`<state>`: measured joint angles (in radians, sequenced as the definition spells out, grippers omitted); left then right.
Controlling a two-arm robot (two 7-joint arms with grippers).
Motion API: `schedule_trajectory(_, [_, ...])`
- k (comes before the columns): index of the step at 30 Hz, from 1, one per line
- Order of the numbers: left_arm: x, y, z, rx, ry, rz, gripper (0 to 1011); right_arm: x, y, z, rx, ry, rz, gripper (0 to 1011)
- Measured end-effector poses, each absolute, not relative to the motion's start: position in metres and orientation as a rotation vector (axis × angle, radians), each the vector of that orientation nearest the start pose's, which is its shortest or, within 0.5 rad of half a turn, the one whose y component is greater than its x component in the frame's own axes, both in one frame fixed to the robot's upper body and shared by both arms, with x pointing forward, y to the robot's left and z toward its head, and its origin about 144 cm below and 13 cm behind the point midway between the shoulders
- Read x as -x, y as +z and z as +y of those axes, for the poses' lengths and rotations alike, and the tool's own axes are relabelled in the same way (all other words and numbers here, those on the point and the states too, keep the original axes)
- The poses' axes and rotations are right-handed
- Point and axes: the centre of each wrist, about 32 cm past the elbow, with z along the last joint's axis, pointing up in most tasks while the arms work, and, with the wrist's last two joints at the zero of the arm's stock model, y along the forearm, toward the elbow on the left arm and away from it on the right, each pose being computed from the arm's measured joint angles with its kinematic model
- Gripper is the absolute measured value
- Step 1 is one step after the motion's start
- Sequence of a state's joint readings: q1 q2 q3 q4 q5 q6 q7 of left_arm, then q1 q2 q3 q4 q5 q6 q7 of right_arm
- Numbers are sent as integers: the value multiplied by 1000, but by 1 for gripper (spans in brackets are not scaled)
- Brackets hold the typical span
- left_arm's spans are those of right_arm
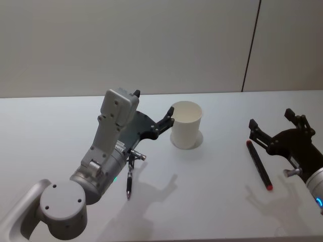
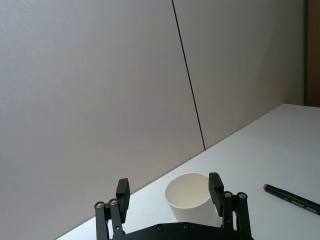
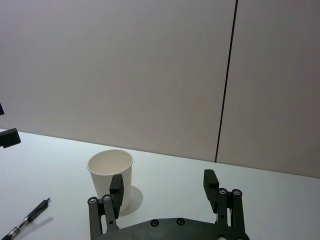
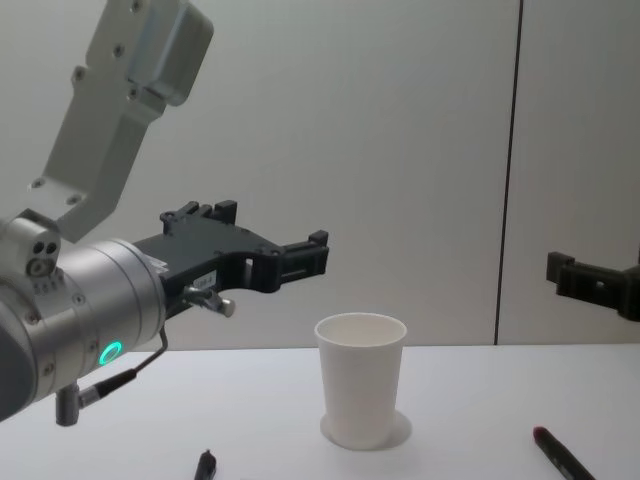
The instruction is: Place the pen into the pen holder.
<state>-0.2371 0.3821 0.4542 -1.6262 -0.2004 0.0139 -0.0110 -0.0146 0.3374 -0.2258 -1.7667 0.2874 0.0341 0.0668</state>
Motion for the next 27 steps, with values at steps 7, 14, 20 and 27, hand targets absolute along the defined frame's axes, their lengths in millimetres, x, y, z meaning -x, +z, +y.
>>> schedule_trajectory(7, [-492, 1204, 198, -61, 1124, -268, 1003, -443, 1189, -237, -26, -1230, -75, 1001])
schedule_trajectory(14, [-492, 1204, 198, -61, 1124, -268, 1003, -443, 1189, -237, -26, -1230, -75, 1001])
schedule_trajectory(20, [-492, 1204, 198, -61, 1124, -268, 1003, -443, 1189, -237, -26, -1230, -75, 1001])
schedule_trajectory(27, [-492, 1204, 198, -61, 1124, -268, 1003, -443, 1189, -237, -26, -1230, -75, 1001])
